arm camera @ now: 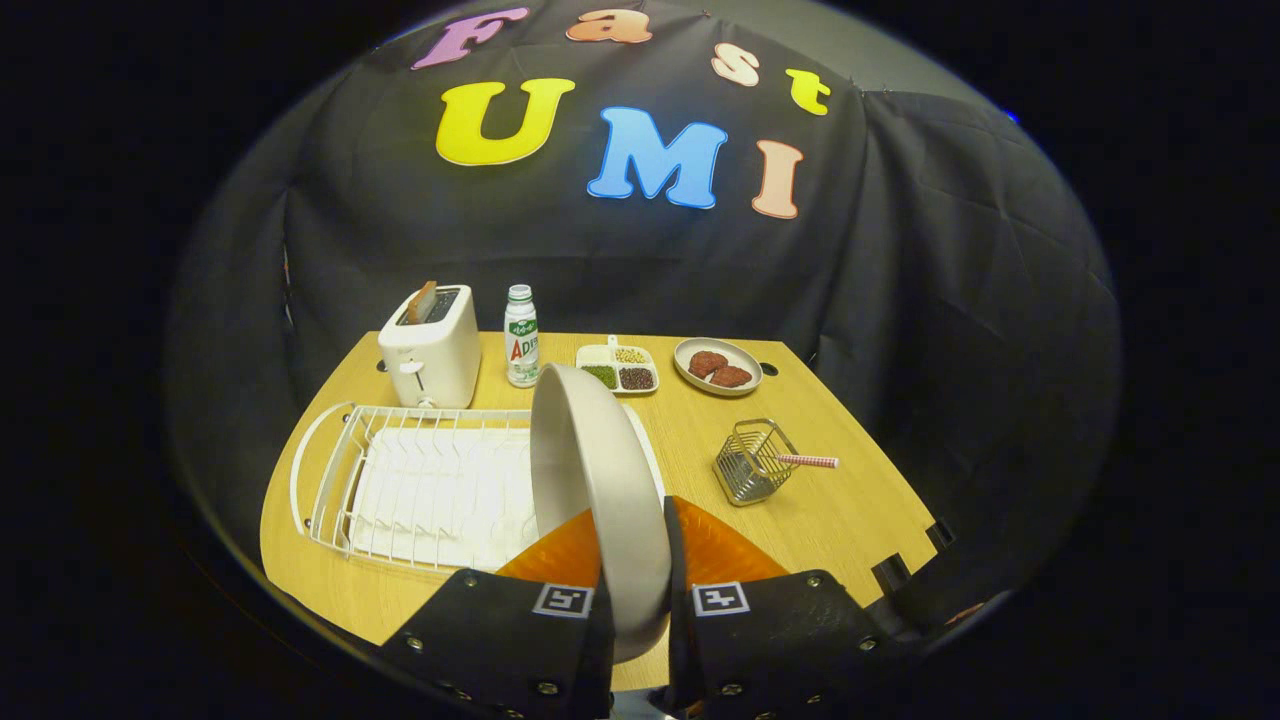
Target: Take the plate from the dish rack, then take the spoon from the basket and place it into the plate.
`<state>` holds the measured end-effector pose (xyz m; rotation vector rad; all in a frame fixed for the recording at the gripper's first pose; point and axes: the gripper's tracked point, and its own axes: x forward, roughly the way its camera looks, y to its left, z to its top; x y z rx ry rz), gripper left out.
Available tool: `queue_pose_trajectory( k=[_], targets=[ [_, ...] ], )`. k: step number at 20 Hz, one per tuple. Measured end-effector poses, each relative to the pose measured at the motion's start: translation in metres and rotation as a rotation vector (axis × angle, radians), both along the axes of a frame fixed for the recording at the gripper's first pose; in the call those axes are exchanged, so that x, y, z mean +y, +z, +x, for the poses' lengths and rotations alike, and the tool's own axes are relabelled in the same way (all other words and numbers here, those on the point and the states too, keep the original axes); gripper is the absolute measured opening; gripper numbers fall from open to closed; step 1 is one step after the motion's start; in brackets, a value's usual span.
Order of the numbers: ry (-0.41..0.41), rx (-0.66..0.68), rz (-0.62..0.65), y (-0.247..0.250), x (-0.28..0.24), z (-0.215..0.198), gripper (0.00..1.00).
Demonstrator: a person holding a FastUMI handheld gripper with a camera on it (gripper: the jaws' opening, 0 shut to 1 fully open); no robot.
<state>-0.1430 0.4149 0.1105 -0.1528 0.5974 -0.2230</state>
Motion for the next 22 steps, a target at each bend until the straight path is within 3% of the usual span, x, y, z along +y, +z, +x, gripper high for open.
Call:
queue_pose_trajectory(
  k=[7,14,22],
  targets=[
    [0.050,0.070,0.049,-0.034,-0.010,-0.067,0.22],
    [0.001,0.174,0.176,-0.088,-0.034,-0.102,0.22],
    [-0.087,0.251,0.479,-0.142,-0.031,-0.103,0.22]
  ],
)
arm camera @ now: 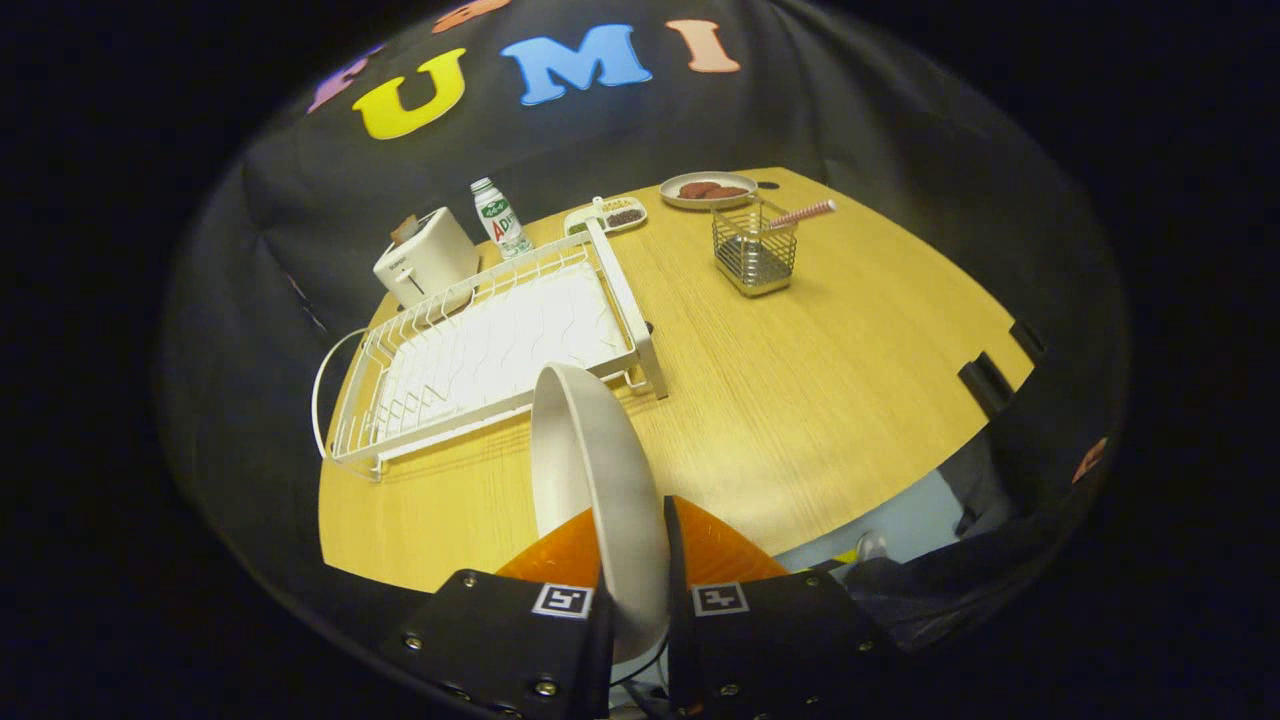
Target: Take the plate from the dish rack, then take the spoon from the basket and place it into the plate.
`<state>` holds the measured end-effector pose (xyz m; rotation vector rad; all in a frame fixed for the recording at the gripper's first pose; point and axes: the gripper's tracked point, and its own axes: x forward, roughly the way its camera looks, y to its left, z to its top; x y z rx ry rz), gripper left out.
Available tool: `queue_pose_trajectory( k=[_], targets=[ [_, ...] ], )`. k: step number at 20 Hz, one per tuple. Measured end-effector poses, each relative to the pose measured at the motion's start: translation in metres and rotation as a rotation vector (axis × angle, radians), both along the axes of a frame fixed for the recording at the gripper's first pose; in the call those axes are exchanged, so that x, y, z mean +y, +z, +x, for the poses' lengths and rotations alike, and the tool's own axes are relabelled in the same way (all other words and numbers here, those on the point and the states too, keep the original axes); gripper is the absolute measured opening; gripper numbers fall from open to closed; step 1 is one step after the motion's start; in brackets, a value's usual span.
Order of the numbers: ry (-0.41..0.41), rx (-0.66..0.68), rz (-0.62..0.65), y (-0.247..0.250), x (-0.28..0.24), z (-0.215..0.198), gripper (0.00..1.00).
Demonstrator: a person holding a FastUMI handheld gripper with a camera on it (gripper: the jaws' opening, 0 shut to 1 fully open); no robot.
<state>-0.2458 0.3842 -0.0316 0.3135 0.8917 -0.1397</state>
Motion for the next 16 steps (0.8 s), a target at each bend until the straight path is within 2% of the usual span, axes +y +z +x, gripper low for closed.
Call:
queue_pose_trajectory(
  k=[9,16],
  targets=[
    [-0.081,0.056,0.287,-0.033,0.015,0.007,0.22],
    [-0.189,0.074,0.537,-0.064,0.034,0.014,0.23]
  ],
)
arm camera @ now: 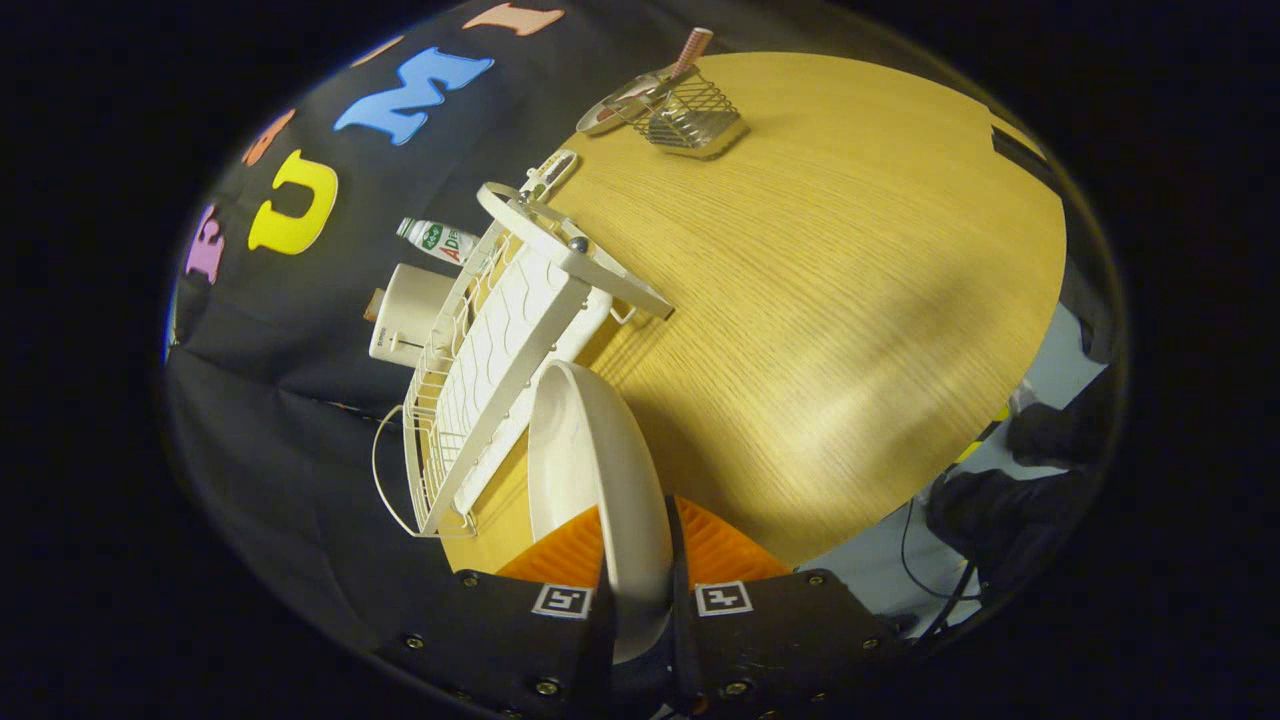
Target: Take the plate from the dish rack, then take the spoon from the basket and place it into the plate.
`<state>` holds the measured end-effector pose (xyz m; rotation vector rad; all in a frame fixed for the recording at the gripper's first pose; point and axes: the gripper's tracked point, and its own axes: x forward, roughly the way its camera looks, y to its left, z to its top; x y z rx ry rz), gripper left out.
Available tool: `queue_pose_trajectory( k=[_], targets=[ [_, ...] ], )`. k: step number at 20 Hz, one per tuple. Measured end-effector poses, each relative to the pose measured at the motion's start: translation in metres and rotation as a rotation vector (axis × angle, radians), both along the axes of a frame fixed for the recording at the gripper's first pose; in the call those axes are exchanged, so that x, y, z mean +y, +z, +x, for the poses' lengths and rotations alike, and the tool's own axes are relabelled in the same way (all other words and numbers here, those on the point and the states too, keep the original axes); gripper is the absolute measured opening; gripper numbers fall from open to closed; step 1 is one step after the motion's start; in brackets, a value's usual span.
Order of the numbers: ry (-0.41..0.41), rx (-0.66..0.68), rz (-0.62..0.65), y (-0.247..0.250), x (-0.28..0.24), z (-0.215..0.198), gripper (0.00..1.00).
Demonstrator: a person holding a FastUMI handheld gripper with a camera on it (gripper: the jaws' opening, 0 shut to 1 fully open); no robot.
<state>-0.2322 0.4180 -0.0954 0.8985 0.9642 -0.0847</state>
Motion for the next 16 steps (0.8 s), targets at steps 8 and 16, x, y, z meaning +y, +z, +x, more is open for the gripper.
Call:
queue_pose_trajectory(
  k=[8,16],
  targets=[
    [-0.037,0.039,-0.036,-0.021,-0.018,-0.009,0.43],
    [-0.133,-0.160,-0.161,0.040,-0.076,0.027,0.43]
  ],
)
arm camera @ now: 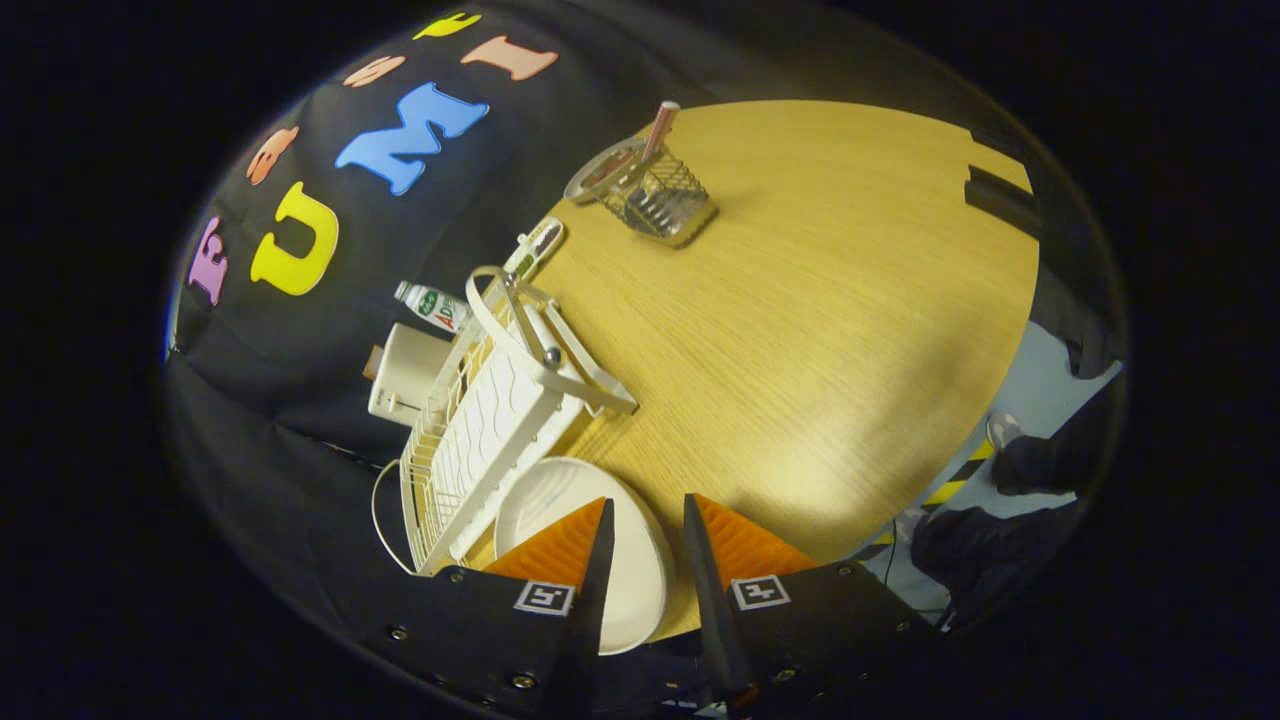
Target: Take the plate from the dish rack, then take the spoon from the basket and place it into the plate.
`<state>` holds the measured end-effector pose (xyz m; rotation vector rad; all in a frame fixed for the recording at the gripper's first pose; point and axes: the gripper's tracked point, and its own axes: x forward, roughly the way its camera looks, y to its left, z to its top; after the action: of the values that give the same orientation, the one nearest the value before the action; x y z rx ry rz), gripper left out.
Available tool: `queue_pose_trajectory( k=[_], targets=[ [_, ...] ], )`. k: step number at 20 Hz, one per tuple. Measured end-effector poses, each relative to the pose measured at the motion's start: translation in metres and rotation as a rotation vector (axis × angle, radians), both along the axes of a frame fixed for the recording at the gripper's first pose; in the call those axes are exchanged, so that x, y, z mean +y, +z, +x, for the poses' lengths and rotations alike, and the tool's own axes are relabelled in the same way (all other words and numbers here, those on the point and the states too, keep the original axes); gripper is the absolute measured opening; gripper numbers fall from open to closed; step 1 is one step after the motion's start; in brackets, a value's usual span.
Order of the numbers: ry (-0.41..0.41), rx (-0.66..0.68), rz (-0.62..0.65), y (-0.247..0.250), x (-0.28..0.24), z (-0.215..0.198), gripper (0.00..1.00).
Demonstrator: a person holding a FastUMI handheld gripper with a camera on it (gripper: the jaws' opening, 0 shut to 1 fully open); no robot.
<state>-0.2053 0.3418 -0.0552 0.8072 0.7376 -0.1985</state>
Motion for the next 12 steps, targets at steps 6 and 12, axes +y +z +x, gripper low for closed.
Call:
queue_pose_trajectory(
  k=[6,12],
  targets=[
    [-0.190,-0.161,-0.053,0.063,-0.077,0.062,0.43],
    [-0.357,-0.202,-0.036,0.079,-0.135,0.109,0.43]
  ],
)
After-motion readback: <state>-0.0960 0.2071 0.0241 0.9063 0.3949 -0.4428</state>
